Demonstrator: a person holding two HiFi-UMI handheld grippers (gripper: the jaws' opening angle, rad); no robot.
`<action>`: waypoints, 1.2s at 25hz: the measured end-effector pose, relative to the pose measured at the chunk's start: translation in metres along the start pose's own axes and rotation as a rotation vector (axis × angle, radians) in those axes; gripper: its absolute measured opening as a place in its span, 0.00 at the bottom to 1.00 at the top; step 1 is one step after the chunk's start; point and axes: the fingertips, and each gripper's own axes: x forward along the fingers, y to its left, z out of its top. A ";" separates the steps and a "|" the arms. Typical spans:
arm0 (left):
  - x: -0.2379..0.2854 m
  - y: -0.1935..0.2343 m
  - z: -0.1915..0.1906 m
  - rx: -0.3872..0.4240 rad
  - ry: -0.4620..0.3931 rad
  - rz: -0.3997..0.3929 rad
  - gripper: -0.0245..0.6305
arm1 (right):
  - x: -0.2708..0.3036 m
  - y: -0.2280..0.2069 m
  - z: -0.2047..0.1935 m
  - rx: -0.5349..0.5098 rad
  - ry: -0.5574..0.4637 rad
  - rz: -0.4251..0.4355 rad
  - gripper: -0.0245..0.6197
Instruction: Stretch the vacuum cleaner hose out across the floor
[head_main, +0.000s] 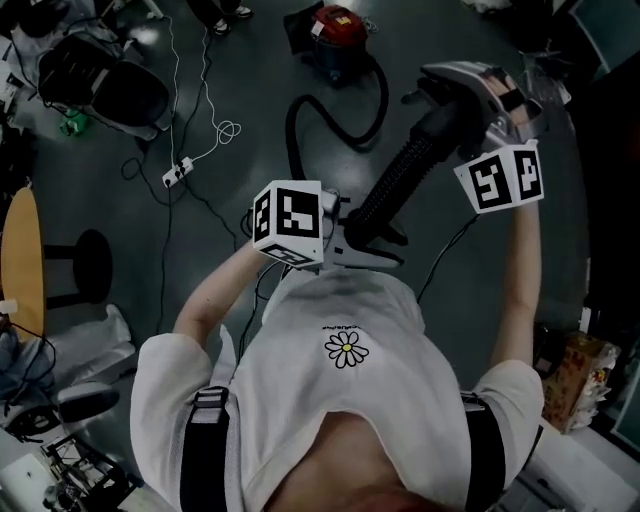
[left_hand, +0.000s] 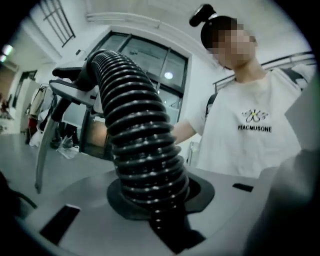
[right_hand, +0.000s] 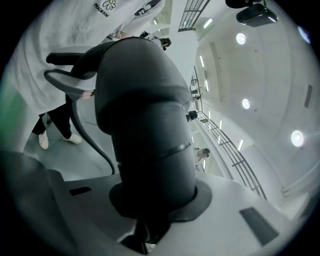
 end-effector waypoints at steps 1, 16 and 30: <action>0.002 -0.006 0.008 -0.032 -0.053 -0.026 0.20 | 0.003 0.002 0.000 0.037 -0.020 -0.004 0.17; 0.008 -0.100 0.045 -0.090 -0.321 -0.050 0.19 | 0.020 0.068 0.090 0.622 -0.336 0.049 0.17; -0.025 -0.279 0.040 -0.342 -0.810 -0.042 0.19 | -0.010 0.183 0.285 0.887 -0.404 0.091 0.17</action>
